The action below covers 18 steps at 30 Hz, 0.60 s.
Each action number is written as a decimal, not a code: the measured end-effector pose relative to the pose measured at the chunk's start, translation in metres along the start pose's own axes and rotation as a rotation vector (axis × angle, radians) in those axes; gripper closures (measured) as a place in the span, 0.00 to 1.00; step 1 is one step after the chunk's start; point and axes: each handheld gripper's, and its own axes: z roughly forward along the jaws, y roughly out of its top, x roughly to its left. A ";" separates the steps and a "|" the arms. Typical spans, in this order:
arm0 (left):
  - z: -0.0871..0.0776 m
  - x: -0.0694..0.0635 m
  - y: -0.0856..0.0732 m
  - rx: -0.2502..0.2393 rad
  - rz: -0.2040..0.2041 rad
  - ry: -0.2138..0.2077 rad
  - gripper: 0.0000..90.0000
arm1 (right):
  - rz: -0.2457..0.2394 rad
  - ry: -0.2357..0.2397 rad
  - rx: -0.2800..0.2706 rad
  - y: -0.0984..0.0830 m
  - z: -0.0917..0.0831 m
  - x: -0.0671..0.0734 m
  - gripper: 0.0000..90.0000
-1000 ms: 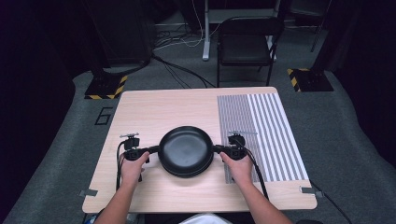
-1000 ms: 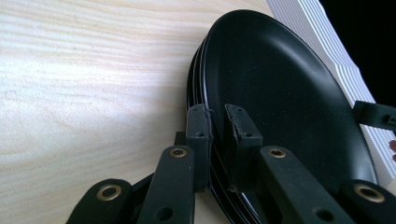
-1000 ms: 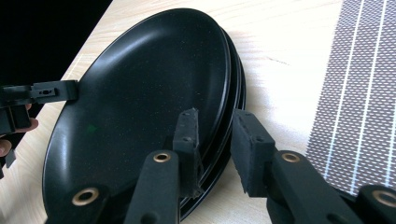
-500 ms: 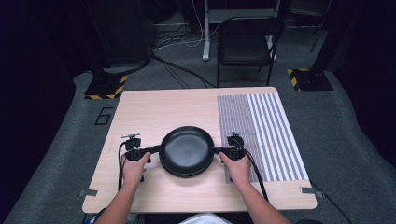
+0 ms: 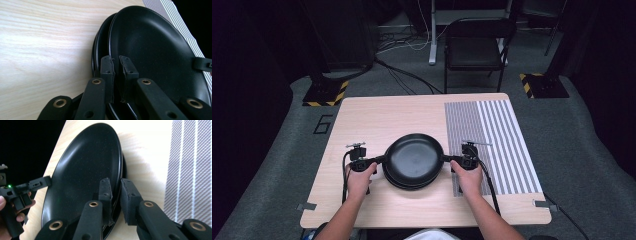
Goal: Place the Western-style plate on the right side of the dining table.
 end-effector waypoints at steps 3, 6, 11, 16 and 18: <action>0.004 -0.001 0.000 -0.003 -0.018 -0.009 0.91 | -0.001 -0.008 -0.020 0.005 -0.002 -0.001 0.89; 0.007 -0.002 0.000 -0.004 -0.016 -0.009 0.91 | 0.000 -0.017 -0.029 0.010 -0.003 -0.002 0.90; 0.015 -0.004 0.000 -0.018 -0.059 -0.007 0.90 | -0.007 -0.033 -0.041 0.014 -0.003 -0.003 0.91; 0.020 -0.009 -0.006 -0.039 -0.083 0.010 0.88 | -0.005 -0.041 -0.054 0.016 -0.002 -0.003 0.92; 0.020 -0.012 -0.007 -0.048 -0.077 0.031 0.87 | -0.011 -0.045 -0.061 0.015 -0.002 -0.002 0.92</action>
